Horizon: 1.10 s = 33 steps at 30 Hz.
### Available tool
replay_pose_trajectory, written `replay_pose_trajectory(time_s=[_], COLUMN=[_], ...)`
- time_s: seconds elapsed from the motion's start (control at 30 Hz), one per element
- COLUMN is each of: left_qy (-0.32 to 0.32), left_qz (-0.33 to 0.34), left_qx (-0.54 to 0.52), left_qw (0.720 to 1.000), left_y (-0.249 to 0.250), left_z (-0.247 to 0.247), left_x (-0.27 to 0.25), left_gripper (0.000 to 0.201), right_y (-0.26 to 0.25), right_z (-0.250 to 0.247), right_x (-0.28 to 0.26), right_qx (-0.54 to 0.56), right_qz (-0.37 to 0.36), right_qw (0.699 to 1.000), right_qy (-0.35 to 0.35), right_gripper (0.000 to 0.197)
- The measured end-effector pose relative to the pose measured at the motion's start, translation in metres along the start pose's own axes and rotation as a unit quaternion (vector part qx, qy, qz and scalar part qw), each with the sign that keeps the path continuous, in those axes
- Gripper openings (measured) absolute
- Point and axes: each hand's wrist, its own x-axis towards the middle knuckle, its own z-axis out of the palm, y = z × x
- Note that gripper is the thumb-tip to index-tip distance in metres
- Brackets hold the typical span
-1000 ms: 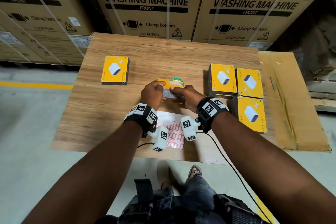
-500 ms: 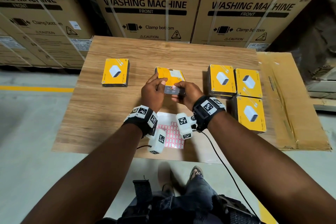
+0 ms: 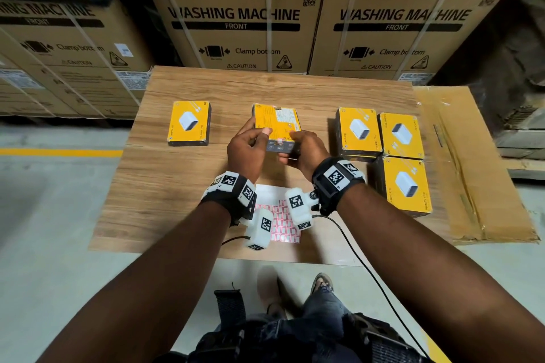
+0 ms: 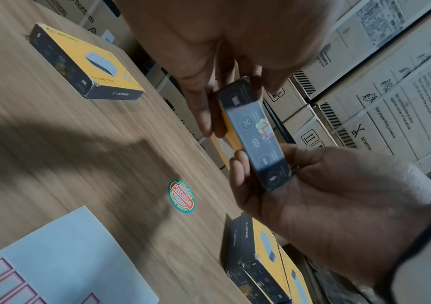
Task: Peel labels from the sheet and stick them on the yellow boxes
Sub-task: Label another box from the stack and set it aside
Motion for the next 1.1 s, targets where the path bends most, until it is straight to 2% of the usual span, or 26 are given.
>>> replay_pose_trajectory(time_s=[0.03,0.17,0.23,0.3,0.43,0.57,0.77,0.87,0.93,1.1], left_qy=[-0.004,-0.002,0.018,0.043,0.054,0.068,0.011,-0.017,-0.024,-0.024], left_qz=[0.003,-0.004,-0.01,-0.021,-0.045,-0.052,-0.061,-0.005,0.036,0.091], left_qx=[0.005,0.028,0.056,0.06,-0.003,-0.035,-0.029,0.038,0.085,0.12], left_qw=[1.0,1.0,0.998,0.997,0.998,0.996,0.998,0.999,0.995,0.988], left_y=[0.002,0.009,0.015,0.018,0.02,0.025,0.02,0.022,0.023,0.021], left_z=[-0.001,-0.003,-0.001,0.001,0.001,0.0,-0.004,-0.006,-0.007,-0.016], left_x=[0.0,0.002,0.003,0.005,0.009,0.013,0.014,0.01,0.006,0.007], left_gripper=[0.021,0.013,0.007,0.01,0.024,0.023,0.024,0.023,0.029,0.033], right_y=[0.0,0.001,0.001,0.002,-0.002,-0.001,-0.009,-0.015,-0.016,-0.012], right_z=[0.001,0.012,0.017,0.022,0.021,0.017,0.008,0.006,0.005,0.004], right_x=[0.0,-0.006,-0.008,-0.009,-0.013,-0.015,-0.013,-0.011,-0.011,-0.016], right_qx=[0.003,-0.002,-0.014,-0.027,-0.046,-0.057,-0.076,-0.041,-0.043,-0.096], right_qz=[0.002,-0.012,-0.034,-0.057,-0.075,-0.081,-0.072,-0.055,-0.057,-0.066], right_qw=[1.0,1.0,0.999,0.998,0.996,0.995,0.994,0.997,0.997,0.991], right_qy=[0.0,0.005,0.005,0.0,-0.011,-0.025,-0.028,-0.019,-0.023,-0.063], right_gripper=[0.019,0.049,0.05,0.052,0.047,0.054,0.059,0.045,0.043,0.062])
